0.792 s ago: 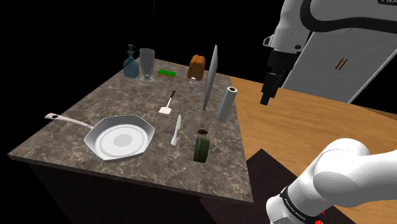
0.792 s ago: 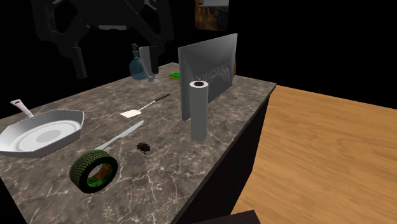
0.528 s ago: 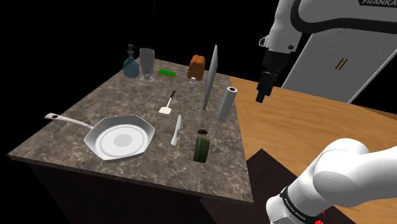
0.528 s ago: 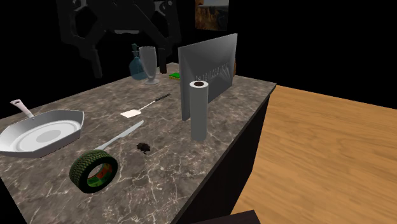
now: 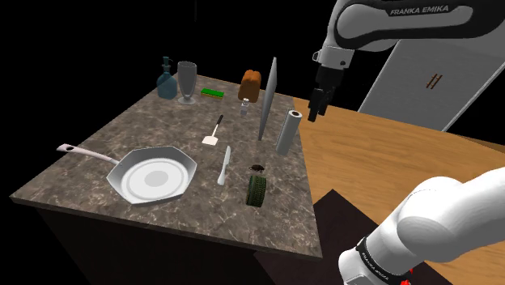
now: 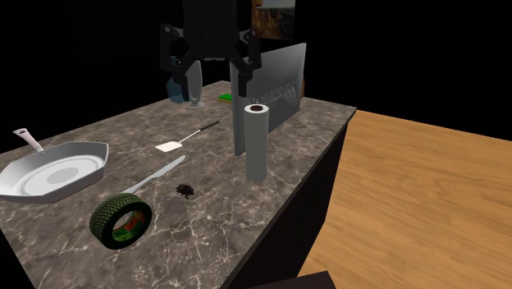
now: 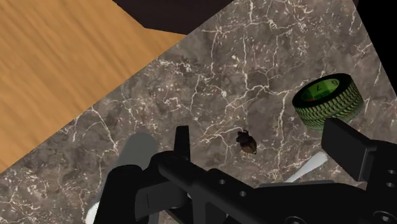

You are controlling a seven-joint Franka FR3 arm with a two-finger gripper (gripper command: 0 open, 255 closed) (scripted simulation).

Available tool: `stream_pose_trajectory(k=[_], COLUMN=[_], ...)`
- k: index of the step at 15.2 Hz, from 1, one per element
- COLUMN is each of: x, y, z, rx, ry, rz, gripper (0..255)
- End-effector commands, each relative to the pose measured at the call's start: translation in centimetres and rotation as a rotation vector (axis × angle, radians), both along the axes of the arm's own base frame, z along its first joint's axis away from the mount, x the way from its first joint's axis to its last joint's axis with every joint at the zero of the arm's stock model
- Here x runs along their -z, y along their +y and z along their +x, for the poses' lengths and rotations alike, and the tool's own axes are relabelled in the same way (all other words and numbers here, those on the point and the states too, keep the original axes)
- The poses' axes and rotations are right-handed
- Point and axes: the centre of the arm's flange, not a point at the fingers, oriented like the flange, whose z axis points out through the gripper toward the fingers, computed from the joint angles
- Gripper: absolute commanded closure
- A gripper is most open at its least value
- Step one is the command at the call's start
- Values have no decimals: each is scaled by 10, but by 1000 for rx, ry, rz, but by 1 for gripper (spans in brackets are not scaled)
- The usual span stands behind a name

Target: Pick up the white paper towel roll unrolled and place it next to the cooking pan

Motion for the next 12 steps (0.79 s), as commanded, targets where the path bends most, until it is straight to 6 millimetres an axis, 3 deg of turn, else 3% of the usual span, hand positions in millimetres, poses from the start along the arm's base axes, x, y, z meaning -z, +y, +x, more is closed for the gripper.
stream_pose_trajectory(k=[1, 12], x=[8, 52], y=[-15, -87], z=[20, 134], rx=[-5, -25], ry=[-6, -36], rz=[3, 21], gripper=[0, 0])
